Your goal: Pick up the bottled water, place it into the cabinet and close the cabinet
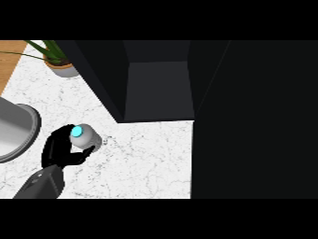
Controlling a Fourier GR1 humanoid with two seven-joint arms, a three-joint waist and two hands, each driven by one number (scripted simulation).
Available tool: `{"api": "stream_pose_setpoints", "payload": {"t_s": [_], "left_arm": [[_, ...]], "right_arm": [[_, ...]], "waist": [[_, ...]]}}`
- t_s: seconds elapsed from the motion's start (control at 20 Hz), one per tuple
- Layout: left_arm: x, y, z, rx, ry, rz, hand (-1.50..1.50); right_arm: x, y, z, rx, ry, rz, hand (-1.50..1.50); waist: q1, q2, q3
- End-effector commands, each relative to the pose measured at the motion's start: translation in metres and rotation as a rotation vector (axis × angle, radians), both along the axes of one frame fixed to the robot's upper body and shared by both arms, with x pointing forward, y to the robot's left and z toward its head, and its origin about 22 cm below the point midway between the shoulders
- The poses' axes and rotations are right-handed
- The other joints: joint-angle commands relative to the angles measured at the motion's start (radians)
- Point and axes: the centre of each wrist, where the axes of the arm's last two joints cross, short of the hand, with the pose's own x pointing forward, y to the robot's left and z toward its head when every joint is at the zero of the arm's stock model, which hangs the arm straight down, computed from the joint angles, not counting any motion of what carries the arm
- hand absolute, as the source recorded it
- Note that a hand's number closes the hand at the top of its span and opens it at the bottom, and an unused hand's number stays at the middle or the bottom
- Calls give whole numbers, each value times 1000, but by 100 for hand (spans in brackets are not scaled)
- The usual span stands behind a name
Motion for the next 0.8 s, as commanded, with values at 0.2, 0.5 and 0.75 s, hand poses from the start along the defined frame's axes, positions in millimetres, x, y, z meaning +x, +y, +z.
{"api": "stream_pose_setpoints", "payload": {"t_s": [0.2, 0.5, 0.75], "left_arm": [[-43, -65, -38, -61, -99, -14, 150], [-27, -89, -30, -61, -120, -65, 150], [-3, -100, -11, -83, -99, -115, 150]], "right_arm": [[0, -9, 4, 22, -13, -43, -150], [-8, 6, 25, 24, -19, -49, -150], [-9, -2, 26, 22, -8, -19, -150]], "waist": [[39, -13, 5], [38, -18, 5], [41, -21, 6]]}}
